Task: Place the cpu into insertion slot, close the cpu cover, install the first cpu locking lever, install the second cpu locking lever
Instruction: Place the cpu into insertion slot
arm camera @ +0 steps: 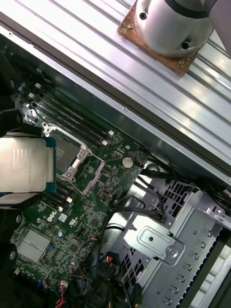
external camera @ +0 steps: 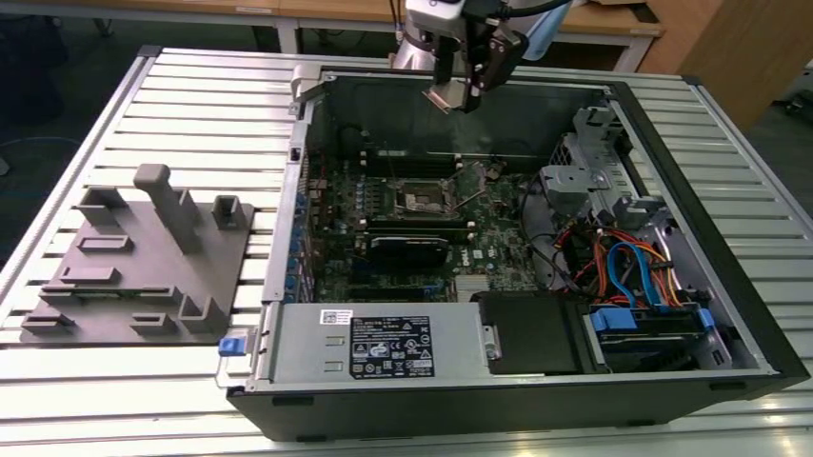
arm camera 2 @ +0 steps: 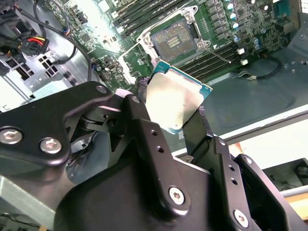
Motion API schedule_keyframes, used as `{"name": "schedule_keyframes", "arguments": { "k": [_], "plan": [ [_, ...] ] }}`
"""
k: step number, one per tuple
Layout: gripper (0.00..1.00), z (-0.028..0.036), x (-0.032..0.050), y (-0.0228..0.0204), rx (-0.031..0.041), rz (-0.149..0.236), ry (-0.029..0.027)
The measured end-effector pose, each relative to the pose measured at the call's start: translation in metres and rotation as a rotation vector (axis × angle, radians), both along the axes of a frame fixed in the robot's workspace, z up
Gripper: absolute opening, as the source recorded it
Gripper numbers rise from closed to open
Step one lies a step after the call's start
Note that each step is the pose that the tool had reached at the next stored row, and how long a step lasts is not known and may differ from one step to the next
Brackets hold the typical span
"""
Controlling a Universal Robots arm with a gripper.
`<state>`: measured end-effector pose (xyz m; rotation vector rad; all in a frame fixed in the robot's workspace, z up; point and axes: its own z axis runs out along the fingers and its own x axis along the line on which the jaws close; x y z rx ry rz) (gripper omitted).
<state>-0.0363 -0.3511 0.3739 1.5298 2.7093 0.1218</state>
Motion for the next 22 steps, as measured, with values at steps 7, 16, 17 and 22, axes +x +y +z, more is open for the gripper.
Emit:
{"name": "schedule_keyframes", "arguments": {
  "k": [7, 16, 17, 22],
  "plan": [
    [0.54, 0.0000, 0.0000, 0.0000, -0.0001, -0.013, 0.0000],
    [0.54, 0.0000, 0.0000, 0.0000, -0.0001, -0.014, 0.0000],
    [0.54, 0.0000, -0.0002, 0.0000, -0.0001, -0.017, 0.0000],
    [0.54, -0.0001, -0.0003, 0.0000, 0.0000, -0.059, 0.0000]
  ]
}}
